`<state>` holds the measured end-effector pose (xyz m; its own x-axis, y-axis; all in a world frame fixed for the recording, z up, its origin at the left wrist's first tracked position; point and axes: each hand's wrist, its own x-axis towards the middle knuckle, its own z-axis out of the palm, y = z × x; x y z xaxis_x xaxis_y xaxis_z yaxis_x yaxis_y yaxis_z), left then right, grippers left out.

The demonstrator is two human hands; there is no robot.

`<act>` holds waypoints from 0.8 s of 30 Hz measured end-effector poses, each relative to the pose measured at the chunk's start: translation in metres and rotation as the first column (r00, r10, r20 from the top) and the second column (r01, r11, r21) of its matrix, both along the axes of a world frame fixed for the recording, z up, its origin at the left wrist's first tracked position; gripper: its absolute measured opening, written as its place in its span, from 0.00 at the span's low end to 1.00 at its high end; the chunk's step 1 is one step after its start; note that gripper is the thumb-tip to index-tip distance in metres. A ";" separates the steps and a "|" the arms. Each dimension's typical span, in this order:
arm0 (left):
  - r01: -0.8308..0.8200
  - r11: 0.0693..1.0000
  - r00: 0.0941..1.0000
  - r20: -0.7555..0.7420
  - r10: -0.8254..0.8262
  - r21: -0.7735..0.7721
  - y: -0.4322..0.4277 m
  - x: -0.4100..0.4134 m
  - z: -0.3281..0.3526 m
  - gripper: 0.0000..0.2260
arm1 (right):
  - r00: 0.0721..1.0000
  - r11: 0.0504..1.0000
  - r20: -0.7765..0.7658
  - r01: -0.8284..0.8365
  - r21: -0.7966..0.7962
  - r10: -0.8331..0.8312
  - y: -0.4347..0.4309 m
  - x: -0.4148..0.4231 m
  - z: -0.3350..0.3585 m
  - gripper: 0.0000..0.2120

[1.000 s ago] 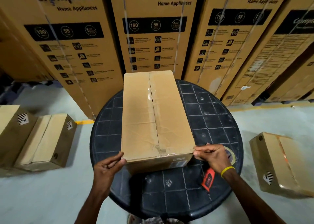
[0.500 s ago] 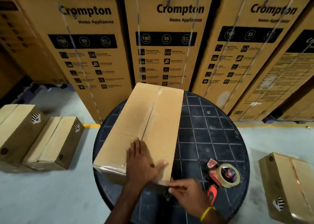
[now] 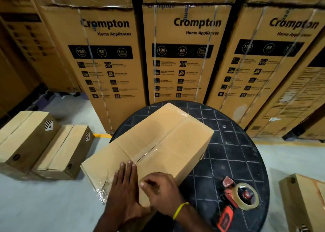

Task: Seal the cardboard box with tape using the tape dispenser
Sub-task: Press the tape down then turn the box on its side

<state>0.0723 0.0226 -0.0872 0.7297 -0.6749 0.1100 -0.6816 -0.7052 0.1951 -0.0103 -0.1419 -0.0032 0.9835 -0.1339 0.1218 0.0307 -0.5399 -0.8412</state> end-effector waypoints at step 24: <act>-0.032 0.999 0.978 0.207 0.023 0.041 0.030 -0.007 -0.012 0.24 | 0.860 0.757 -0.431 -0.084 -0.647 -0.273 -0.220 0.012 -0.027 0.25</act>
<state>0.0657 0.0522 -0.0992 0.7130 -0.6621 0.2307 -0.6840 -0.7292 0.0210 0.0021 -0.3622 -0.0298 0.9185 -0.2977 -0.2604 -0.3515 -0.9162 -0.1924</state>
